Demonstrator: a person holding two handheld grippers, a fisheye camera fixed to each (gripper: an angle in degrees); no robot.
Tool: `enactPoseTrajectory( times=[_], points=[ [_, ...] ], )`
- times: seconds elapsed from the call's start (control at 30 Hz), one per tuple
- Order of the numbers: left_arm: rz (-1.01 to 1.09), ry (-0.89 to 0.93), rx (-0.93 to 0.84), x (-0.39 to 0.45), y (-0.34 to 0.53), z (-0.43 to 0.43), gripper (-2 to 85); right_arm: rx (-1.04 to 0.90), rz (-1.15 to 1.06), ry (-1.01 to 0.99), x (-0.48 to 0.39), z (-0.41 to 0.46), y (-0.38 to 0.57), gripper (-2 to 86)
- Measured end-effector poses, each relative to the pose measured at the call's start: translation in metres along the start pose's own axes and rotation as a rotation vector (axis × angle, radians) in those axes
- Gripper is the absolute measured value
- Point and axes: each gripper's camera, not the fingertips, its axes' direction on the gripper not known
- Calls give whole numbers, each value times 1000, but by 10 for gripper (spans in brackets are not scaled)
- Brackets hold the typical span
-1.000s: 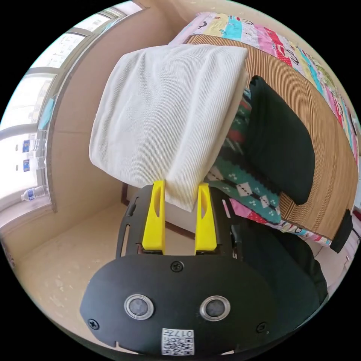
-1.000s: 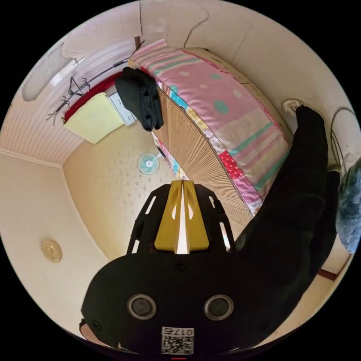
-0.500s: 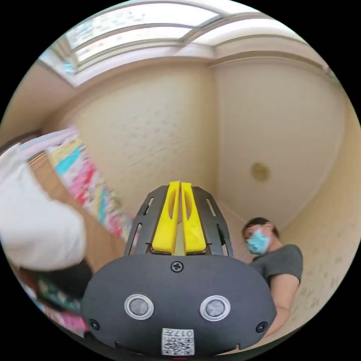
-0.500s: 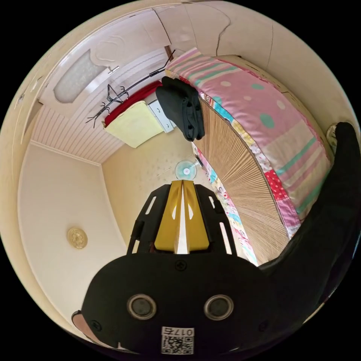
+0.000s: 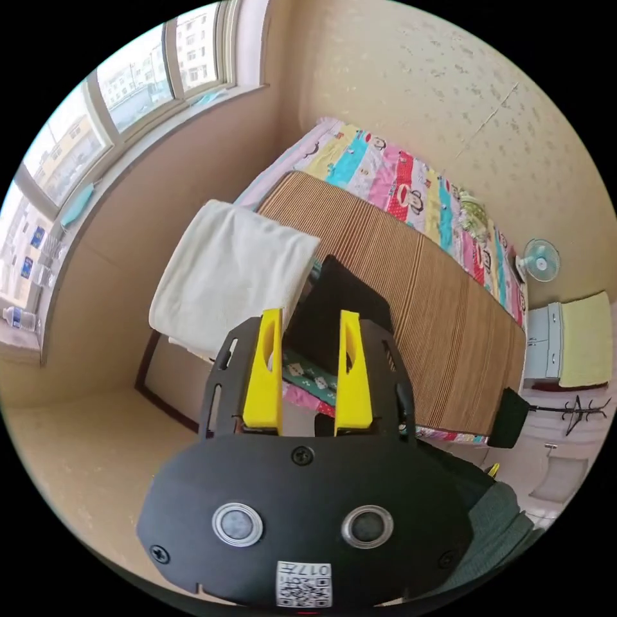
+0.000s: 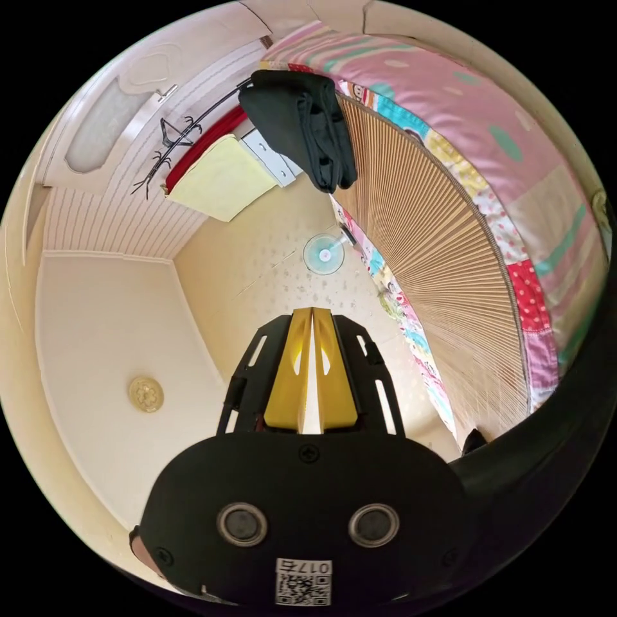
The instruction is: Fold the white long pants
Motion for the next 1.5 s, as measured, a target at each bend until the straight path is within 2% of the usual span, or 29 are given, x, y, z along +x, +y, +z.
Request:
enactPoseTrajectory(
  times=[0.13,0.33,0.43,0.53,0.57,0.6,0.63,0.67,0.73,0.8,0.9,1.03,1.2,1.3,1.37,1.5],
  points=[
    [-80,-241,-40,-20,10,80,152,119,-32,100,-10,-42,9,3],
    [-4,-153,-59,-40,9,142,178,265,-69,174,-17,-82,50,3],
    [-45,-209,-54,-54,7,156,145,300,-55,181,-10,-83,68,3],
    [-90,-176,-73,-73,5,167,111,304,-78,163,-8,-70,78,3],
    [-104,-141,-70,-79,7,166,102,285,-80,165,-7,-62,79,3],
    [-148,0,-23,-97,12,159,82,270,-80,167,-7,-57,79,3],
    [-210,193,43,-124,22,150,60,241,-82,171,-8,-46,79,4],
    [-237,311,88,-139,28,144,58,221,-96,177,-11,-34,80,4],
    [-255,735,304,-189,54,115,53,192,-112,179,-16,-16,78,4],
    [-203,864,428,-209,65,91,52,140,-135,154,-20,4,74,4],
    [-15,958,490,-208,46,42,52,19,-160,145,-24,38,65,4],
    [242,998,613,-156,35,-39,52,-91,-179,224,-28,87,54,4],
    [404,1141,808,-92,76,-104,52,-308,-122,161,-9,163,56,9],
    [514,1218,879,-43,107,-140,52,-630,28,335,21,234,83,19],
    [607,1265,907,-12,128,-157,53,-952,153,544,54,287,129,45],
    [856,1424,907,61,184,-176,55,-1141,307,550,101,320,201,129]
  ],
)
